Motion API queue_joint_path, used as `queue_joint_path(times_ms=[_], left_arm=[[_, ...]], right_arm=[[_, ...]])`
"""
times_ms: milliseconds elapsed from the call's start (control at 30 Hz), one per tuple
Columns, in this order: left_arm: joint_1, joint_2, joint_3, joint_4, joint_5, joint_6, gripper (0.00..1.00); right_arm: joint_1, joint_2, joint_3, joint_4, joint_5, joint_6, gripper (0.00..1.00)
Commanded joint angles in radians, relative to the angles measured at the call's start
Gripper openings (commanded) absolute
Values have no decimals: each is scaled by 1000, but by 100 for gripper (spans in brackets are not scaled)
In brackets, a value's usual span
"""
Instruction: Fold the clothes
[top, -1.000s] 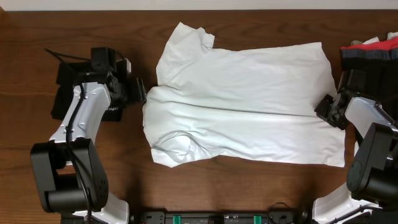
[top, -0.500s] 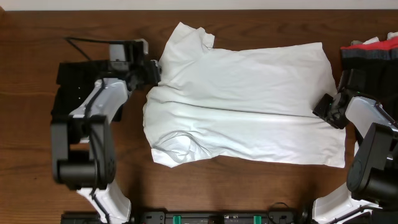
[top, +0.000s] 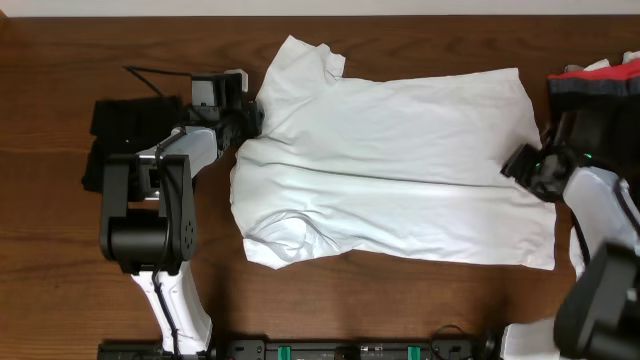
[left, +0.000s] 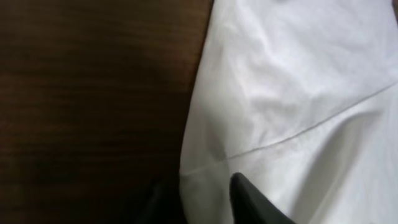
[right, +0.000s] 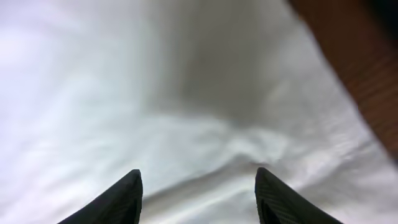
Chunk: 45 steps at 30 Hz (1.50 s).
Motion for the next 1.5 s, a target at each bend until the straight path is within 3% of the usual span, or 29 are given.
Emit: queue_joint_path(times_ms=[0, 100, 233, 467, 533, 600, 633, 667, 700, 733, 833, 867, 1067, 1133, 1267, 1467], left_arm=[[2, 37, 1, 37, -7, 12, 29], [5, 40, 2, 93, -87, -45, 23], [39, 40, 26, 167, -123, -163, 6], [122, 40, 97, 214, -114, -288, 6], [133, 40, 106, 215, -39, -303, 7], [135, 40, 107, 211, 100, -302, 17], [134, 40, 107, 203, 159, -302, 31], [132, 40, 107, 185, 224, -303, 46], [132, 40, 107, 165, 286, -303, 81], [133, 40, 107, 150, 337, -303, 89], [133, 40, 106, 96, 435, -302, 90], [133, 40, 106, 101, 457, -297, 99], [130, 40, 111, 51, 454, -205, 98], [124, 40, 117, -33, 360, -197, 98], [88, 40, 151, -219, 148, -50, 93], [-2, 40, 183, -265, -14, 62, 77]], right_arm=[[-2, -90, 3, -12, -30, -20, 57], [-2, -122, 3, -31, -30, -19, 57], [-2, -122, 2, -79, -30, -19, 56], [-2, -122, 2, -113, -30, -20, 55], [-2, -122, 2, -118, -30, -20, 55], [-2, -121, 2, -120, -30, -20, 55], [-2, -122, 2, -120, -30, -20, 55], [-2, -121, 2, -120, -30, -20, 55], [-2, -122, 2, -120, -30, -20, 55], [-2, -122, 2, -120, -30, -20, 56], [-2, -121, 2, -121, -30, -20, 56], [-2, -122, 2, -120, -30, -20, 56], [-2, -122, 1, -121, -29, -20, 56], [-2, -121, 1, -121, -29, -20, 56], [-2, -121, 1, -120, -29, -20, 56], [-2, -121, 1, -121, -30, -19, 55]])
